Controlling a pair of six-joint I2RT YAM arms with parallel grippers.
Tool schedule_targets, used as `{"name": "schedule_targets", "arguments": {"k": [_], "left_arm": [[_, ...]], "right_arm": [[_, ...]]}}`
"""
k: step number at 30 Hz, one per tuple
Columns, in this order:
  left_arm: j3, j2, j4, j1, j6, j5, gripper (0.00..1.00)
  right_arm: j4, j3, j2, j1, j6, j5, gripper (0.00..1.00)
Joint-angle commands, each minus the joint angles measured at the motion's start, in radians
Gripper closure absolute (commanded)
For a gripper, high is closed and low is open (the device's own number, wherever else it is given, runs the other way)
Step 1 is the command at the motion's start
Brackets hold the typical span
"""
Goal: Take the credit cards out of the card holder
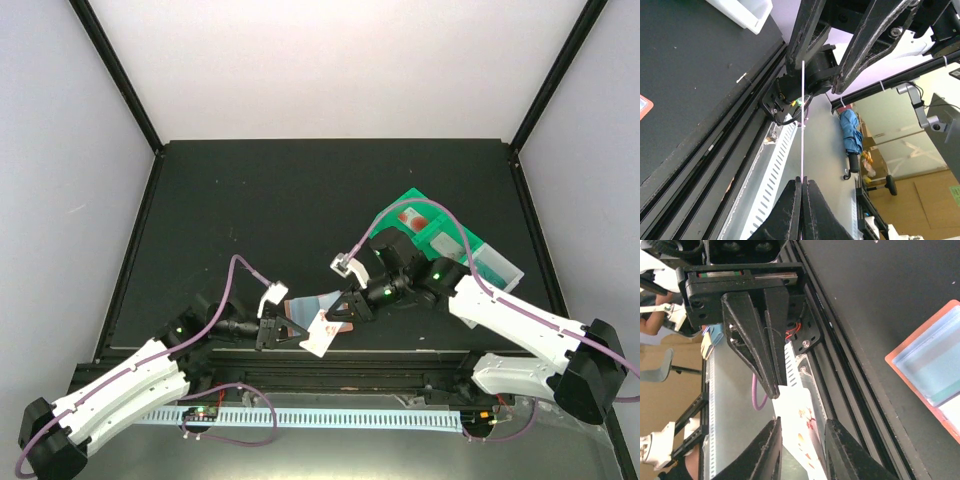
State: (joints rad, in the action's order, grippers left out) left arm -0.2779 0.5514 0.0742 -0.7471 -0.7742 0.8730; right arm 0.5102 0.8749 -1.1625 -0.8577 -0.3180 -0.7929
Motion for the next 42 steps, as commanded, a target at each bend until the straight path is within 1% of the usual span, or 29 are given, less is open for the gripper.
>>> {"name": "schedule_targets", "arguments": {"k": [1,7,14,15,16,17,19,22,23,25,27,28,29,34,39,42], "left_arm": [[-0.021,-0.011,-0.009,0.002,0.024,0.033,0.98],[-0.008,-0.021,-0.028,0.002,0.015,0.035,0.99],[-0.012,-0.023,0.001,0.002,0.031,0.031,0.98],[-0.012,-0.024,0.004,0.002,0.032,0.027,0.98],[-0.014,-0.026,0.014,0.002,0.035,0.018,0.96],[-0.018,-0.026,0.032,0.002,0.04,0.002,0.9],[-0.03,-0.03,0.064,0.002,0.049,-0.04,0.81],[-0.052,-0.047,0.119,0.002,0.049,-0.119,0.53],[-0.059,-0.057,0.14,0.002,0.046,-0.149,0.41],[-0.074,-0.072,0.178,0.002,0.038,-0.208,0.27],[-0.09,-0.084,0.213,0.002,0.038,-0.259,0.17],[-0.1,-0.089,0.232,0.003,0.039,-0.281,0.08],[-0.11,-0.094,0.251,0.002,0.042,-0.302,0.02],[-0.147,-0.126,0.33,0.003,0.061,-0.392,0.01],[-0.162,-0.151,0.399,0.003,0.065,-0.503,0.01],[-0.163,-0.153,0.405,0.003,0.066,-0.518,0.01]], "right_arm": [[-0.048,-0.022,0.0,0.002,-0.002,-0.078,0.78],[-0.054,-0.034,-0.022,0.002,0.001,-0.083,0.8],[-0.089,-0.045,-0.004,0.002,-0.02,-0.075,0.98],[-0.096,-0.052,-0.001,0.002,-0.026,-0.071,0.99],[-0.107,-0.058,0.005,0.002,-0.034,-0.063,0.99],[-0.117,-0.065,0.011,0.002,-0.043,-0.055,0.99],[-0.136,-0.076,0.026,0.003,-0.064,-0.034,0.99],[-0.174,-0.092,0.059,0.003,-0.109,-0.003,0.99],[-0.187,-0.098,0.073,0.004,-0.124,0.014,0.99],[-0.199,-0.108,0.096,0.008,-0.153,0.065,0.99],[-0.205,-0.116,0.116,0.019,-0.18,0.116,0.99],[-0.209,-0.121,0.126,0.03,-0.195,0.137,0.99],[-0.219,-0.133,0.141,0.042,-0.214,0.152,0.99],[-0.218,-0.159,0.194,0.135,-0.297,0.253,0.99],[-0.17,-0.153,0.23,0.212,-0.345,0.409,0.99],[-0.161,-0.167,0.269,0.263,-0.398,0.506,0.99]]}}
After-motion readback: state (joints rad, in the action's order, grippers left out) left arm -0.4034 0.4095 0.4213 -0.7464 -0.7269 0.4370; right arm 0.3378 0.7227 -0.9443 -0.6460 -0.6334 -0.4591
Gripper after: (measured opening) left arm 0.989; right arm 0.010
